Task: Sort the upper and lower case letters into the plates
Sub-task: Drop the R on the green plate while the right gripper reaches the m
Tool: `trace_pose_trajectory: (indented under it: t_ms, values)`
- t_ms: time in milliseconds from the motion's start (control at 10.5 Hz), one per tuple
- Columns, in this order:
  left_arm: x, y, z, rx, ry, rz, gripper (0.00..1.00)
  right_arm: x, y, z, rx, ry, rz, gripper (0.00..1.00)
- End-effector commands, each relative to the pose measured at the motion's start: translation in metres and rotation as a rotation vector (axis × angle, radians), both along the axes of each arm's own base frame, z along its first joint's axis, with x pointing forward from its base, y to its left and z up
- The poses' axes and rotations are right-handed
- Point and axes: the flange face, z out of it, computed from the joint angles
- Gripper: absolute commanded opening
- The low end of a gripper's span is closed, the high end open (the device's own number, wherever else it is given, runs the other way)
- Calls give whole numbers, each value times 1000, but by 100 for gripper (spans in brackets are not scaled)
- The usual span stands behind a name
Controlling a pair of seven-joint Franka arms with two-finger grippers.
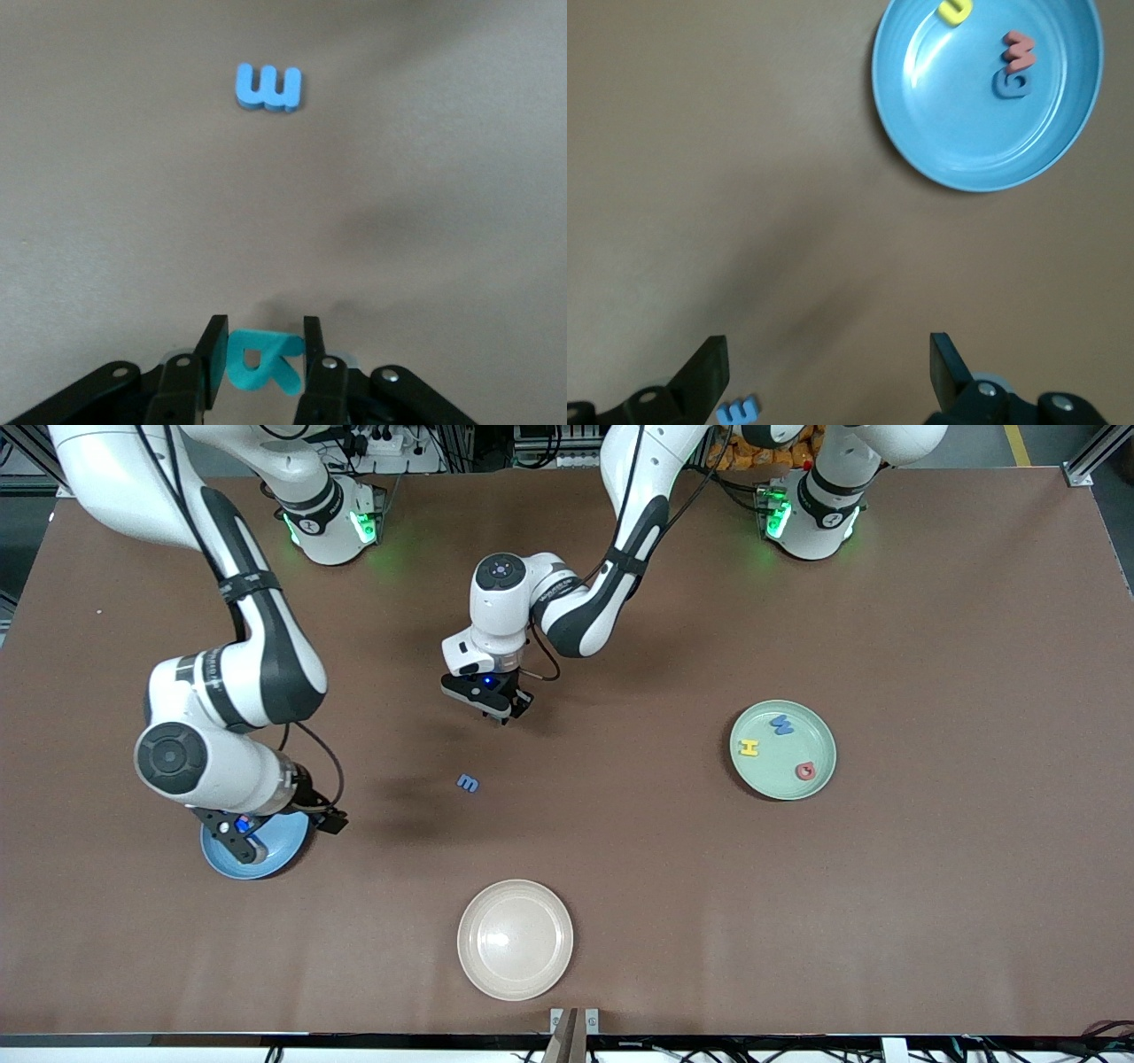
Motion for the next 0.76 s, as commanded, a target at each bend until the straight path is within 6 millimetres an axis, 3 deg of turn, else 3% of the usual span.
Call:
trace_pose_trajectory:
  t_ms: [0,95,381,667]
  values:
    - [29,21,20,40,0,-61,30,3,5,2,45,2,-44,100]
    - [44,36,28,86,31,-116,30,5,7,3,67,-19,-62,100]
    - [107,112,38,229,140,-296,30,6,39,-19,42,-55,-252,100]
    - [176,234,61,280,255,-466,30,0,65,-23,33,-62,-356,100]
